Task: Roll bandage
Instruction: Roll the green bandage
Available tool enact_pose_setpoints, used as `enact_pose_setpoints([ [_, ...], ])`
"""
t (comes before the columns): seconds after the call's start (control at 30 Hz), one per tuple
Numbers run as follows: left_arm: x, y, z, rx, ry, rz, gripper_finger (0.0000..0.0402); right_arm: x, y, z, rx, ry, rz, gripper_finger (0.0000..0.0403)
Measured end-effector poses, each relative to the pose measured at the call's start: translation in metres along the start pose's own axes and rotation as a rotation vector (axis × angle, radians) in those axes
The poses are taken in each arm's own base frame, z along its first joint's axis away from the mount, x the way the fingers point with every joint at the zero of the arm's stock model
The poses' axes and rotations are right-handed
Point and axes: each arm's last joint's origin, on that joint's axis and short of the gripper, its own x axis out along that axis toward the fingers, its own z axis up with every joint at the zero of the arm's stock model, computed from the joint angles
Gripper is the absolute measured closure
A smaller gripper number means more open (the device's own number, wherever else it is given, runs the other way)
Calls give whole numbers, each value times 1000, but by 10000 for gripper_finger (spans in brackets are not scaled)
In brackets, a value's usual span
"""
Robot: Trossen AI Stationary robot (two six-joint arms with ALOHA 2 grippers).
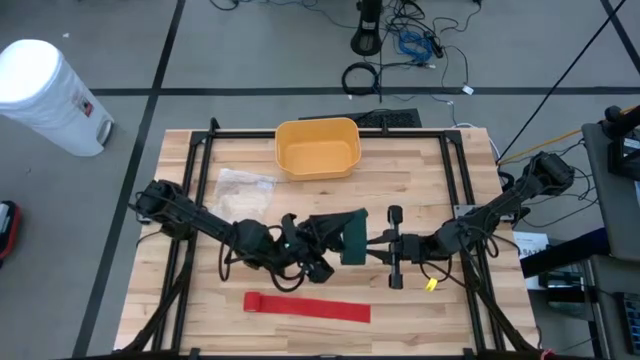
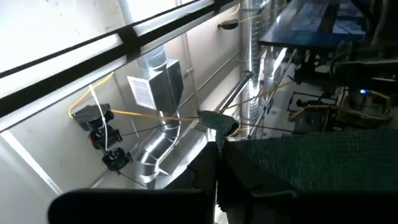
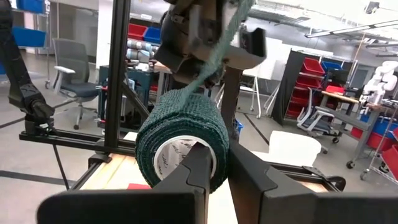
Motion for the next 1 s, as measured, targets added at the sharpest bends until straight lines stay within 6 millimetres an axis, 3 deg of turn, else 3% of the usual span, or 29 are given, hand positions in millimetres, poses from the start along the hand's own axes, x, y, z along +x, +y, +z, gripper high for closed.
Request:
enact_pose_setpoints([
  [0.3,0,-3,0,50,21,-33,293,0,1,3,25,-34,44,369],
  [0.67,5,-6,-9,86,92,-59,288,0,1,4,46,-42,44,369],
  [1.0,2,-8,-5,100,85,-87,288,0,1,4,49,-42,44,369],
])
